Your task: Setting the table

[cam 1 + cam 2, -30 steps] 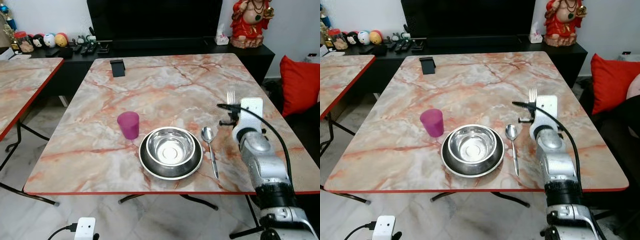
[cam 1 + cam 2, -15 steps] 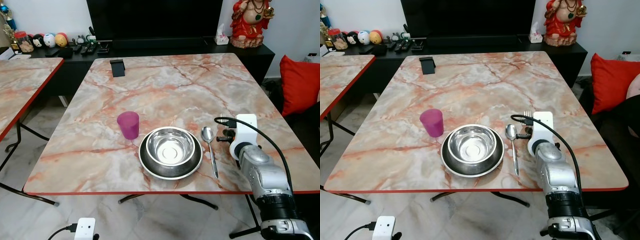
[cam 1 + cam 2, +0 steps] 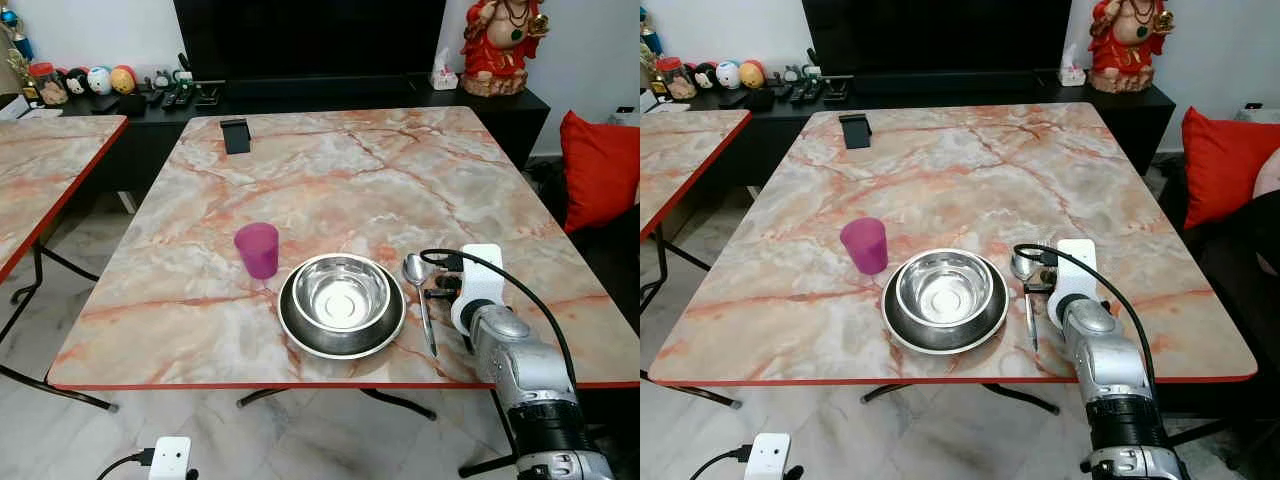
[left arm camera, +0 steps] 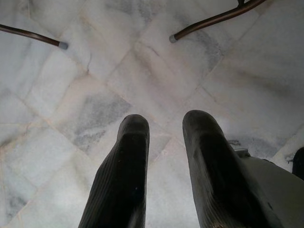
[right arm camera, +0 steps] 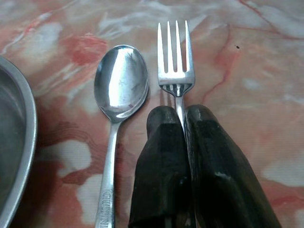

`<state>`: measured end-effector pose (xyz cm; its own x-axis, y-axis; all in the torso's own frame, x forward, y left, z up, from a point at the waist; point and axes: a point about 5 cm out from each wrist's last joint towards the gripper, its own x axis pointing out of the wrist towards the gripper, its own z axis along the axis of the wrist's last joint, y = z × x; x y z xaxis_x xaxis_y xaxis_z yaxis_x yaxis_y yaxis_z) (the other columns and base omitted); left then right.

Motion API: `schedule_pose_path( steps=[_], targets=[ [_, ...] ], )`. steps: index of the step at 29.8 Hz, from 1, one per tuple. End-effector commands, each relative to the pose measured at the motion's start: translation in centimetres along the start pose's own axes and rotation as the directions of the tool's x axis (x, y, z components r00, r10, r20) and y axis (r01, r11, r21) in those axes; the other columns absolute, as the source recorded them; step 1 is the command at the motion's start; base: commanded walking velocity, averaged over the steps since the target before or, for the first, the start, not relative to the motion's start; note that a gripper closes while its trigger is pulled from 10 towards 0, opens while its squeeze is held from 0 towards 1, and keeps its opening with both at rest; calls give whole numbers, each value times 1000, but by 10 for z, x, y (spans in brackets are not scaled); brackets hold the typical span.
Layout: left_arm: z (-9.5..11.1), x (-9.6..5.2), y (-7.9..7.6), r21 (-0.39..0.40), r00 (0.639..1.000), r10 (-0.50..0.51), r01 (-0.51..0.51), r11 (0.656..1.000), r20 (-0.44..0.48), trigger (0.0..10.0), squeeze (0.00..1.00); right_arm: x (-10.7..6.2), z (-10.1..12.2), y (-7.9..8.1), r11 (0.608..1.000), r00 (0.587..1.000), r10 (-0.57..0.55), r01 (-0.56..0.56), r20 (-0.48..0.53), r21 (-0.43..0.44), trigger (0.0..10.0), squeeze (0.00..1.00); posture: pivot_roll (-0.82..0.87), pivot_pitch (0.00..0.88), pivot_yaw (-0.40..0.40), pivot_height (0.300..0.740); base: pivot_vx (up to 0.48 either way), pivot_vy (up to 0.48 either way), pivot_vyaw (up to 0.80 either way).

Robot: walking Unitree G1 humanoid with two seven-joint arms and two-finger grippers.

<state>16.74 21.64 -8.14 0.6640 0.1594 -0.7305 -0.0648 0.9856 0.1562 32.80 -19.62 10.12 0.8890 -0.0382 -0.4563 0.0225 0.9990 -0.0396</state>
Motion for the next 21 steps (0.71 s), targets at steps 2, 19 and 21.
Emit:
schedule_pose_path(
  steps=[2,19,21],
  targets=[
    [-3,-1,2,10,1000,1,-1,1000,-14,10000,0,-1,-1,-2,1000,1000,-12,12,8,2,10000,0,-96,0,37,740,0,0,0],
    [-3,-1,2,7,1000,3,-3,1000,-8,10000,0,6,-11,2,1000,1000,-8,8,13,22,10000,0,-82,6,35,740,0,0,0],
    [-3,-1,3,8,1000,4,-4,1000,-8,10000,0,8,-12,2,1000,1000,-7,7,15,5,10000,0,-81,7,36,740,0,0,0]
  ],
)
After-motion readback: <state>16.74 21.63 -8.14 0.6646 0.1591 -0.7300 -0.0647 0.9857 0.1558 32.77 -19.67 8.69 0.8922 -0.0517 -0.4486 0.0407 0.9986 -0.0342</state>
